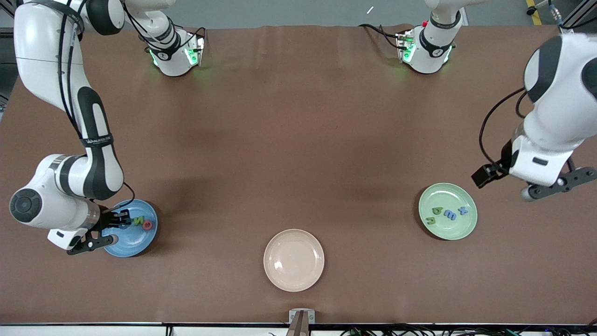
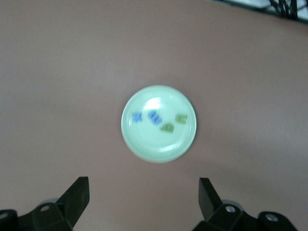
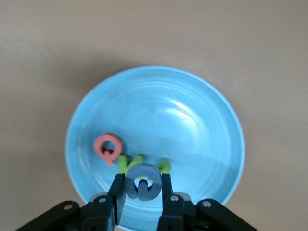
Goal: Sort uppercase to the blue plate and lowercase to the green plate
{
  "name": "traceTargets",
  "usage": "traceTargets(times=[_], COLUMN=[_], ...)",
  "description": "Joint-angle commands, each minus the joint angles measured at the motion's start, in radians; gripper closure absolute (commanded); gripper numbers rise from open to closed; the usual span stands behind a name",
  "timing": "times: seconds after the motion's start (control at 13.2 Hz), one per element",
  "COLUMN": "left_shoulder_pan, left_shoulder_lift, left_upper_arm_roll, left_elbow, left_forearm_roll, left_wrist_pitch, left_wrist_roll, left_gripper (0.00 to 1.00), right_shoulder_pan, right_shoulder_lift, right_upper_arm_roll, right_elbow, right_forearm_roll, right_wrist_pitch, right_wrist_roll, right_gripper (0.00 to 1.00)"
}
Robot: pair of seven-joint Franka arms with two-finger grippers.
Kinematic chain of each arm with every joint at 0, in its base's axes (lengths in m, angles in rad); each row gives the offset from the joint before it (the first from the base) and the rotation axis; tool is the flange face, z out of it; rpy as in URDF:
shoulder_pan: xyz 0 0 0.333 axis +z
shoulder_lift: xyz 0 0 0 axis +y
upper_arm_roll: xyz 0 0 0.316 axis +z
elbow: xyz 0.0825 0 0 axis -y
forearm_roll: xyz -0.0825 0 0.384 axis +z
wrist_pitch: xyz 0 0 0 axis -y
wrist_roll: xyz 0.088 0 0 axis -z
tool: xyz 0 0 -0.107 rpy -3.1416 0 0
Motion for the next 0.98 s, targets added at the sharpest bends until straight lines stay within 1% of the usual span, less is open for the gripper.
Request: traceTargets(times=[0.0,0.08,0.23,0.3,0.38,0.53,0.61,0.68,0.91], left_shoulder_pan=[0.008,0.006,0.017,0.034,0.006,-0.134,-0.156,-0.170,-0.169], left_shoulder_lift=[-0.035,-0.068,-0.117,-0.141,-0.169,-0.201,-0.210,-0.212,-0.212], left_upper_arm_roll=[-0.010,-0.008,0.007,0.012,0.071,0.255,0.274,0.278,0.275], left_elbow=[0.074,0.076,0.075,0.068,0.059,0.016,0.010,0.009,0.015], left_forearm_roll=[-0.057,-0.064,-0.087,-0.106,-0.126,-0.181,-0.188,-0.188,-0.191], left_wrist_pitch=[-0.153,-0.187,-0.195,-0.204,-0.224,-0.227,-0.227,-0.234,-0.236], left_wrist_roll=[0.057,0.110,0.227,0.279,0.340,0.454,0.462,0.454,0.453], left_gripper=[0.00,0.00,0.00,0.00,0.00,0.00,0.00,0.00,0.00], right_shoulder_pan=[-0.028,-0.025,-0.026,-0.028,-0.028,-0.028,-0.026,-0.025,-0.009], right_shoulder_lift=[0.012,0.015,0.021,0.023,0.023,0.023,0.023,0.020,-0.009], right_upper_arm_roll=[0.021,0.021,0.021,0.021,0.021,0.021,0.021,0.021,0.025], right_elbow=[-0.001,-0.001,-0.004,-0.006,-0.009,-0.009,-0.009,-0.004,0.005], right_forearm_roll=[-0.007,-0.007,-0.003,-0.003,-0.003,-0.002,-0.002,-0.003,0.004], right_wrist_pitch=[0.042,0.044,0.045,0.057,0.062,0.062,0.057,0.056,0.054], right_wrist_roll=[-0.039,-0.039,-0.038,-0.039,-0.039,-0.039,-0.038,-0.034,-0.025], right_gripper=[0.83,0.72,0.39,0.34,0.30,0.26,0.25,0.25,0.25])
